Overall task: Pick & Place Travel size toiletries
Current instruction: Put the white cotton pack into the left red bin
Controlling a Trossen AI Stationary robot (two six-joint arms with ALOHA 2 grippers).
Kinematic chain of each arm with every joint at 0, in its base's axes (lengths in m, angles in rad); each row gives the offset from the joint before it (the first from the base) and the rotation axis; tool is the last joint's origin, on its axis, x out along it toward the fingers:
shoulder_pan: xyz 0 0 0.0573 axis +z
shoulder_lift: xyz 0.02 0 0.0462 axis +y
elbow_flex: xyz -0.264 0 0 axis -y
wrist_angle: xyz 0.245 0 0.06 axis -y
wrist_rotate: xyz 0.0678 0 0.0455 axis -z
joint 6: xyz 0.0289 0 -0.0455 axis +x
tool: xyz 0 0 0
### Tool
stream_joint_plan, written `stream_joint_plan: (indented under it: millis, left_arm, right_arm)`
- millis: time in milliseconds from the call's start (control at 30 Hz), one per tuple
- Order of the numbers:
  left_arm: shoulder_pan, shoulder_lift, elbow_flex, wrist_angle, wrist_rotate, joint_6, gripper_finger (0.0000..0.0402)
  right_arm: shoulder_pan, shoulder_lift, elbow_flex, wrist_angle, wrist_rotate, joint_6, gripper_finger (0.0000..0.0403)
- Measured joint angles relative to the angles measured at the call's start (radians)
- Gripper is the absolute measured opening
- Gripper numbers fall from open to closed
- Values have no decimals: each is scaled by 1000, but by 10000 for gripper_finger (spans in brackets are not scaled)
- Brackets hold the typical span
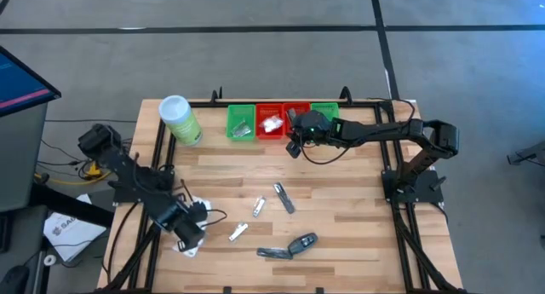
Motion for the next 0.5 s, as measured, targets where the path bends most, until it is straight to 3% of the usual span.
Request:
stream_joint_plan:
  millis: [500]
  left_arm:
    - [-5, 79, 0, -56, -79, 80, 35]
  right_arm:
    - [0, 0, 0, 0, 0, 0, 102]
